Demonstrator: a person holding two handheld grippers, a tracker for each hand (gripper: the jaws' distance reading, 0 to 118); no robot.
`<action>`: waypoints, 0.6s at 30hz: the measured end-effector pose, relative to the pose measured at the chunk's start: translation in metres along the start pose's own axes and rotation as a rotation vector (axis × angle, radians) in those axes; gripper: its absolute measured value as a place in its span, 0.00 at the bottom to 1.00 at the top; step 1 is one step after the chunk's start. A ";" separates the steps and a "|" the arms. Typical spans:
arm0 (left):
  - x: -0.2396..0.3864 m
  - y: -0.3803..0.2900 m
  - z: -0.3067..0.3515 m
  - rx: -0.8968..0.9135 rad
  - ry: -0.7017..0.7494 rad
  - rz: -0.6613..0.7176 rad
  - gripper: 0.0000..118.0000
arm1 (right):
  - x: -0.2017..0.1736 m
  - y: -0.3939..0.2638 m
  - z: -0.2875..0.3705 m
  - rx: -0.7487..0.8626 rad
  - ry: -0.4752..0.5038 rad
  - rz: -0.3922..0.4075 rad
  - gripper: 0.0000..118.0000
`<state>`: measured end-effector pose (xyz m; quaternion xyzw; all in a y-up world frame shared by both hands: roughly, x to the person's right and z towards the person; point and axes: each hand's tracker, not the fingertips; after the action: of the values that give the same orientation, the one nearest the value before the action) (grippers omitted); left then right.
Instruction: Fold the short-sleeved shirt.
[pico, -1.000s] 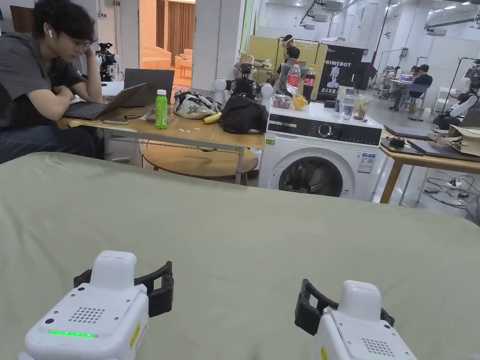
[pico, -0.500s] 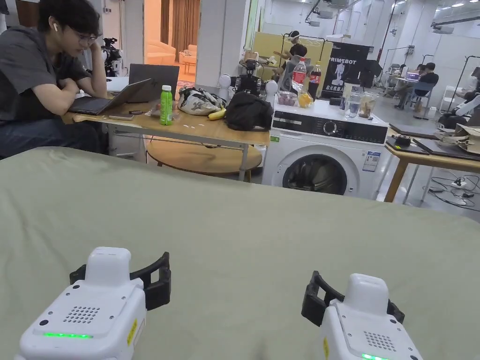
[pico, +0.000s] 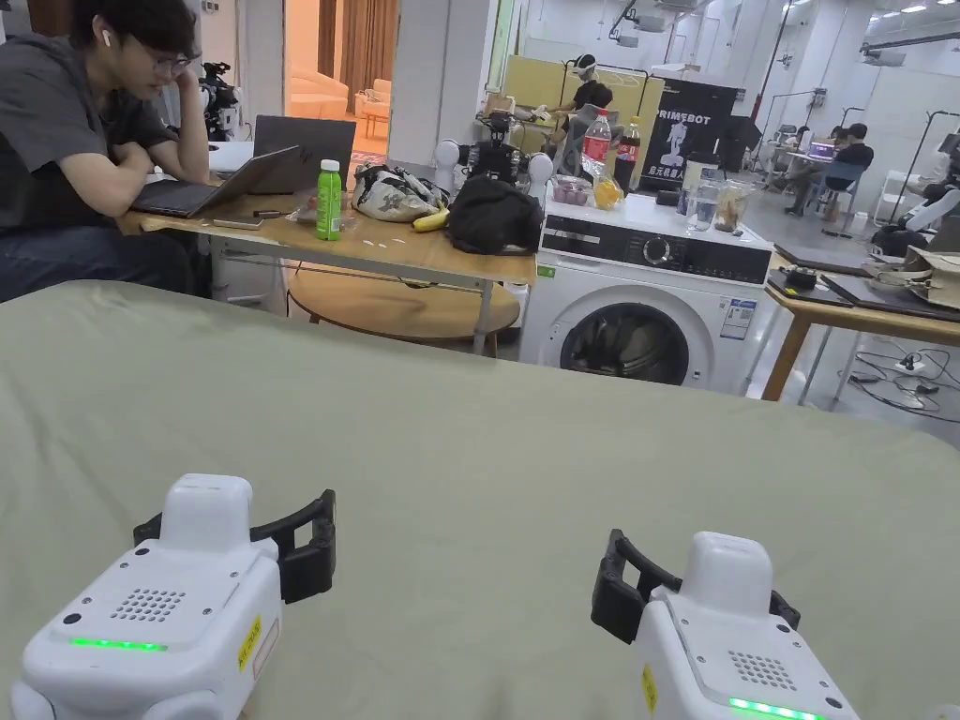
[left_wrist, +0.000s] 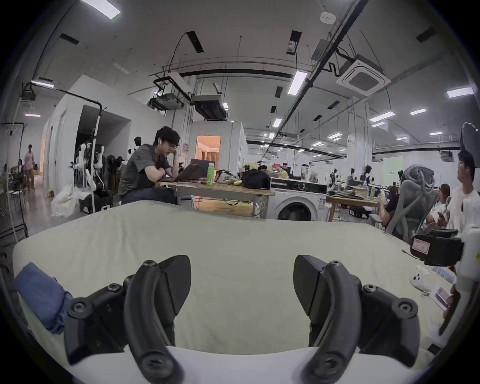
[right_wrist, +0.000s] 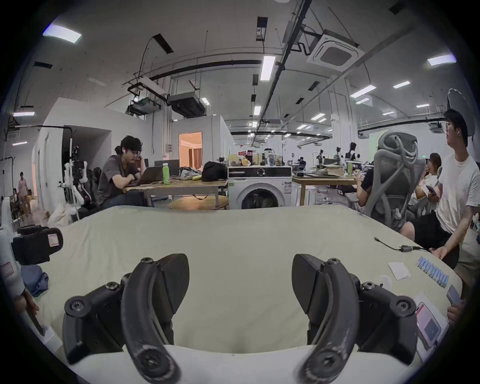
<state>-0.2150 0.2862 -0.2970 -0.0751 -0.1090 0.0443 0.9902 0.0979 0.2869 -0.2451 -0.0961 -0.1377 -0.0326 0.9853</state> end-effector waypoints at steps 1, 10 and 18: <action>0.001 0.001 0.000 0.002 0.006 -0.011 0.70 | 0.000 0.001 0.000 -0.002 -0.016 0.003 0.70; 0.014 0.003 0.004 0.007 0.029 -0.123 0.70 | 0.004 0.005 -0.001 -0.016 -0.036 -0.028 0.70; 0.010 0.007 0.009 0.018 0.020 -0.082 0.70 | 0.002 0.007 -0.005 -0.038 -0.096 -0.015 0.70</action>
<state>-0.2076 0.2956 -0.2873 -0.0620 -0.1017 0.0039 0.9929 0.1015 0.2928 -0.2505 -0.1154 -0.1849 -0.0379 0.9752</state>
